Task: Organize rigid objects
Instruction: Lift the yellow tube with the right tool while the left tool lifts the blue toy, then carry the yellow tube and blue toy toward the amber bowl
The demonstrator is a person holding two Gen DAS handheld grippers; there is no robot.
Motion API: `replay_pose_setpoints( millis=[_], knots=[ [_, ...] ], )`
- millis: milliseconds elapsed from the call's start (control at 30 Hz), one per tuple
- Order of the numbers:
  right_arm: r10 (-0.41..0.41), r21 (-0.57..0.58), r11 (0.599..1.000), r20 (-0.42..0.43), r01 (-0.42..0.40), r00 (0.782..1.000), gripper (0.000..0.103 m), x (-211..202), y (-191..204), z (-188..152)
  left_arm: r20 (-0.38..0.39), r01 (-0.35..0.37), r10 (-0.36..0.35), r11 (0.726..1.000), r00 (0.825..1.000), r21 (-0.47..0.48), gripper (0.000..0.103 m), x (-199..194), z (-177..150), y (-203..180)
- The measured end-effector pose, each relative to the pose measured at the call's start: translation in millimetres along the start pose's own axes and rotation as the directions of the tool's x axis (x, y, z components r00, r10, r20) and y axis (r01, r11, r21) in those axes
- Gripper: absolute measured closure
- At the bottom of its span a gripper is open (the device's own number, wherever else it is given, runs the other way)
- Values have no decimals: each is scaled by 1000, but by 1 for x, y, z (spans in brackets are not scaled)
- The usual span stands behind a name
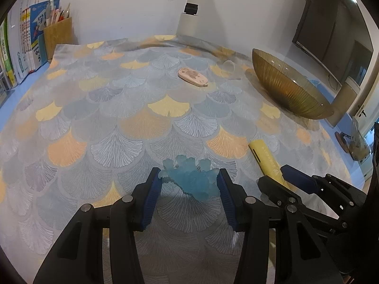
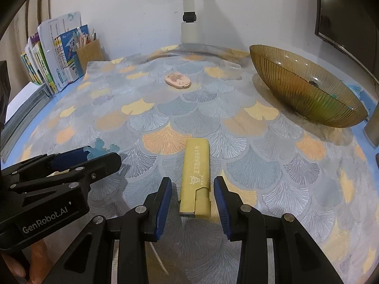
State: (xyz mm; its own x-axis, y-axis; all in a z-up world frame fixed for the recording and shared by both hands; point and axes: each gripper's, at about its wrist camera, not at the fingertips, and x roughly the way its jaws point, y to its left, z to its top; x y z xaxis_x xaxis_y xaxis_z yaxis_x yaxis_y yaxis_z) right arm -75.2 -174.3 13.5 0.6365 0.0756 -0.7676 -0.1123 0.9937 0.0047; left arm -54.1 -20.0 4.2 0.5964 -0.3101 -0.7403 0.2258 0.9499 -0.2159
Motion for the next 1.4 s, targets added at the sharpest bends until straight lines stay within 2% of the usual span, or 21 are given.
replay_pose_setpoints(
  millis=[33,133,300,400,467,600,667,800,900,933,1000,1067,1133,1200,1233,1300,1367,1400],
  knots=[
    [-4,-2,1000,1,4,1000,67,0,1,0,1,-2,2,1000,1000,2,57,0,0,-1],
    [-37,10,999,8,37,999,78,-2,-2,-1,4,-10,10,1000,1000,-1,57,-1,-1,-2],
    [-24,-3,1000,4,24,1000,80,-3,-1,-2,17,-85,84,996,996,3,58,-3,1,-4],
    [42,47,998,-1,-42,999,80,-10,-12,-3,60,-112,110,993,992,31,58,-15,6,-9],
    [80,114,990,28,-83,996,80,-22,-31,3,97,-119,115,992,989,39,58,-28,17,-13],
    [22,209,977,96,-41,995,80,-49,-71,20,194,-144,128,987,973,70,58,-52,44,-29],
    [23,271,961,129,-57,991,89,-62,-97,27,225,-136,113,987,968,90,58,-58,59,-40],
    [19,341,937,171,-77,985,89,-81,-135,37,242,-100,70,989,968,113,58,-57,86,-60],
    [10,357,930,199,-82,980,89,-91,-157,45,264,-111,67,982,962,152,58,-53,95,-78],
    [42,347,932,193,-108,980,87,-91,-162,47,265,-115,69,980,962,163,58,-49,96,-82],
    [154,305,933,136,-190,979,76,-81,-163,48,251,-103,58,980,966,168,58,-42,95,-87],
    [222,257,939,58,-230,973,38,-69,-155,41,216,-70,36,986,976,153,58,-34,91,-85],
    [236,202,952,1,-231,972,38,-59,-139,25,190,-69,42,988,981,140,58,-28,86,-83],
    [238,119,965,-29,-233,971,38,-53,-120,8,170,-84,61,987,984,136,58,-23,80,-77],
    [218,70,974,-35,-215,975,42,-51,-110,1,164,-89,66,987,984,134,58,-21,78,-75],
    [169,5,986,-52,-169,984,53,-44,-101,-7,147,-87,68,988,987,126,58,-19,75,-70],
    [125,-17,992,-85,-126,989,70,-32,-96,-11,144,-83,66,989,987,121,58,-19,72,-68],
    [99,-29,994,-87,-101,991,73,-28,-94,-12,148,-91,72,988,986,123,58,-20,71,-69]
  ],
)
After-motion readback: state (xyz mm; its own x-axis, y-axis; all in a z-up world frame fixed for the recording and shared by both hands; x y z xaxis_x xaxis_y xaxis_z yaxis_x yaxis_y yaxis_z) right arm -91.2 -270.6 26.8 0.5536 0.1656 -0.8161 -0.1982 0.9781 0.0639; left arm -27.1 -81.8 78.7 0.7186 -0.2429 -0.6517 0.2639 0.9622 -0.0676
